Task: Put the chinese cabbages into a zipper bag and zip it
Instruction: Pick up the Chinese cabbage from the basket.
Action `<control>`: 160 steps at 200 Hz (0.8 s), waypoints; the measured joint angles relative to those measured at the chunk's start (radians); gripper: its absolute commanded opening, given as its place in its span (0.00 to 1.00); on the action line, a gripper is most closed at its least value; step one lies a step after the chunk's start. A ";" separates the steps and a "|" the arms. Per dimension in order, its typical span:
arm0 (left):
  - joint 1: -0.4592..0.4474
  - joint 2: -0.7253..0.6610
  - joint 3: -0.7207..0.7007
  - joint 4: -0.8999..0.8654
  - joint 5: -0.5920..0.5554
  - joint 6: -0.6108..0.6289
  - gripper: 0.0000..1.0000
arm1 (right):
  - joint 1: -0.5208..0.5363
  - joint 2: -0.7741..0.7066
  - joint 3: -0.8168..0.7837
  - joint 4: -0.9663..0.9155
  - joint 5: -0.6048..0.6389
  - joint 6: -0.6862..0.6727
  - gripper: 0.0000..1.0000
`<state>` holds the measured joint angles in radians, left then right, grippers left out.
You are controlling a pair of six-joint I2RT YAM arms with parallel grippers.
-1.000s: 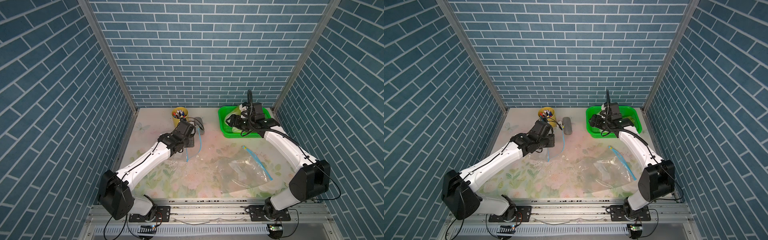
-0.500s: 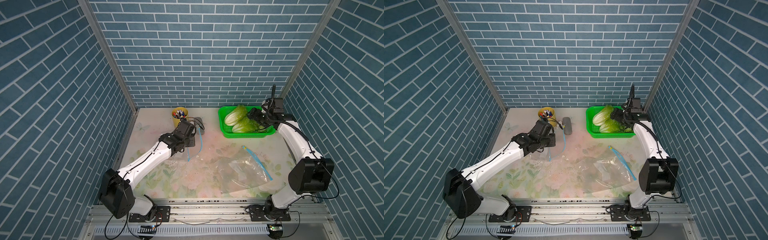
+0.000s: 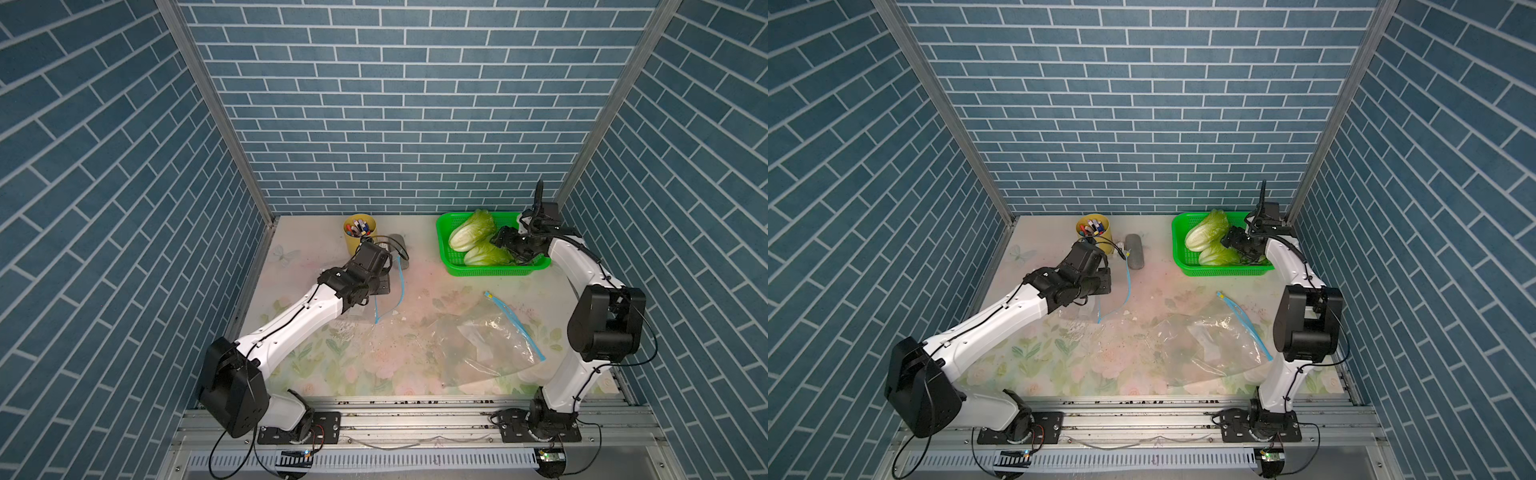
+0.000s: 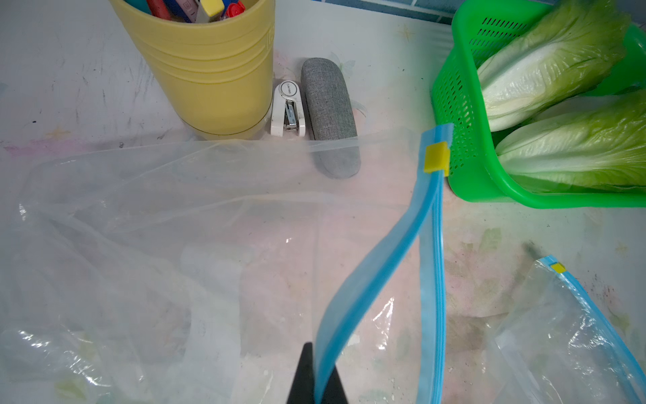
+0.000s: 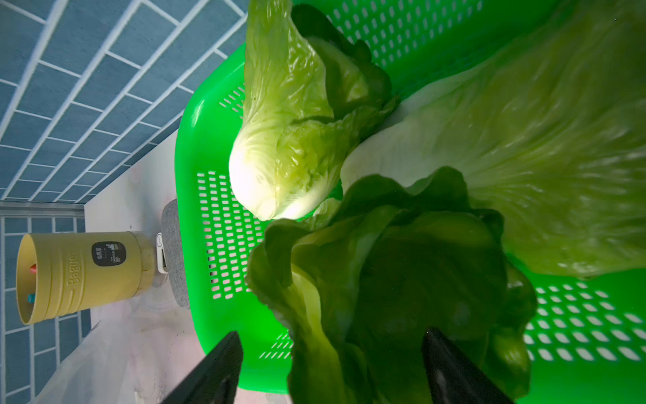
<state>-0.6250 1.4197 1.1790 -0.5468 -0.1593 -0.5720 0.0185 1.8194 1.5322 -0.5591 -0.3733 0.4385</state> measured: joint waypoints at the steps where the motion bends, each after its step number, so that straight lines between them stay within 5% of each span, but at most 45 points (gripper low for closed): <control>1: 0.000 0.000 0.000 0.000 0.000 0.000 0.00 | 0.000 0.001 0.000 0.000 -0.002 -0.001 0.77; 102: 0.000 -0.013 0.000 -0.002 -0.026 0.000 0.00 | 0.060 0.017 0.000 0.028 -0.095 -0.029 0.40; 160: 0.000 -0.025 -0.006 -0.015 -0.039 0.000 0.00 | 0.112 0.034 -0.002 0.052 -0.097 -0.029 0.03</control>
<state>-0.6250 1.3949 1.1728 -0.5617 -0.1982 -0.5724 0.1303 1.8530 1.5303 -0.5068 -0.4706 0.4091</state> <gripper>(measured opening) 0.045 0.113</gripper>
